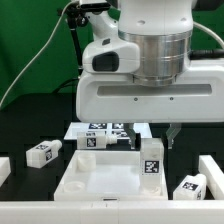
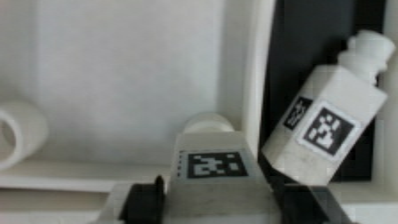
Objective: Assemble one leg
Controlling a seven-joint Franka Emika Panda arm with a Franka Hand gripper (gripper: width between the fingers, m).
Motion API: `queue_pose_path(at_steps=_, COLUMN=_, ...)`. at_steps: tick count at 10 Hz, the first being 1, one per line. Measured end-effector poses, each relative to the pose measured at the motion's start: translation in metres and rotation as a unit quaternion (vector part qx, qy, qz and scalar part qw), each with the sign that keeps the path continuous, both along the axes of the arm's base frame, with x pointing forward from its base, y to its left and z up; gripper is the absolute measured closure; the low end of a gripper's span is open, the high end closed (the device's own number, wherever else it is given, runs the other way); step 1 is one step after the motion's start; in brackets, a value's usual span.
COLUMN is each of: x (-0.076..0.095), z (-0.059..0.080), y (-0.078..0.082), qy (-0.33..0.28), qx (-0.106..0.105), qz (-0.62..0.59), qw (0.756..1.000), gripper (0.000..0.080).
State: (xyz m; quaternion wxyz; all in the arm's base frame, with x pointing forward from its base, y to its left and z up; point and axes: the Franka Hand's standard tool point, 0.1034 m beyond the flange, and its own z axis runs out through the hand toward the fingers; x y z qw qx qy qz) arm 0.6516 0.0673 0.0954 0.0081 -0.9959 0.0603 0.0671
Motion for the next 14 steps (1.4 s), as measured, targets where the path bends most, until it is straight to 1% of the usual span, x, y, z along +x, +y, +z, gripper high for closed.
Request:
queue_pose_path(at_steps=1, x=-0.0001, z=-0.0002, y=0.0024, qy=-0.002, qx=-0.001, qz=-0.066, qw=0.998, gripper=0.0518)
queue_pose_path(at_steps=3, x=0.002, z=-0.0007, y=0.0025, qy=-0.002, qx=0.012, qz=-0.193, qw=0.981, gripper=0.0518)
queue_pose_path(at_steps=4, x=0.0028, z=-0.0008, y=0.0024, qy=-0.001, qx=0.019, qz=-0.246, qw=0.969, gripper=0.0518)
queue_pose_path(at_steps=6, x=0.0041, z=-0.0012, y=0.0034, qy=0.011, qx=0.028, qz=-0.362, qw=0.932, gripper=0.0518)
queue_pose_path(at_steps=8, x=0.0047, z=-0.0013, y=0.0044, qy=0.023, qx=0.027, qz=-0.432, qw=0.901, gripper=0.0518)
queue_pose_path(at_steps=9, x=0.0047, z=-0.0014, y=0.0054, qy=0.024, qx=0.025, qz=-0.444, qw=0.895, gripper=0.0518)
queue_pose_path(at_steps=10, x=0.0045, z=-0.0016, y=0.006, qy=0.024, qx=0.025, qz=-0.443, qw=0.896, gripper=0.0434)
queue_pose_path(at_steps=11, x=0.0044, z=-0.0016, y=0.0065, qy=0.023, qx=0.026, qz=-0.436, qw=0.899, gripper=0.0273)
queue_pose_path(at_steps=12, x=0.0044, z=-0.0006, y=0.0094, qy=0.018, qx=0.027, qz=-0.408, qw=0.912, gripper=0.0273)
queue_pose_path(at_steps=13, x=0.005, z=0.0007, y=0.0122, qy=0.015, qx=0.03, qz=-0.392, qw=0.919, gripper=0.0178)
queue_pose_path(at_steps=14, x=0.0047, z=-0.0003, y=0.0115, qy=0.013, qx=0.034, qz=-0.364, qw=0.931, gripper=0.0178)
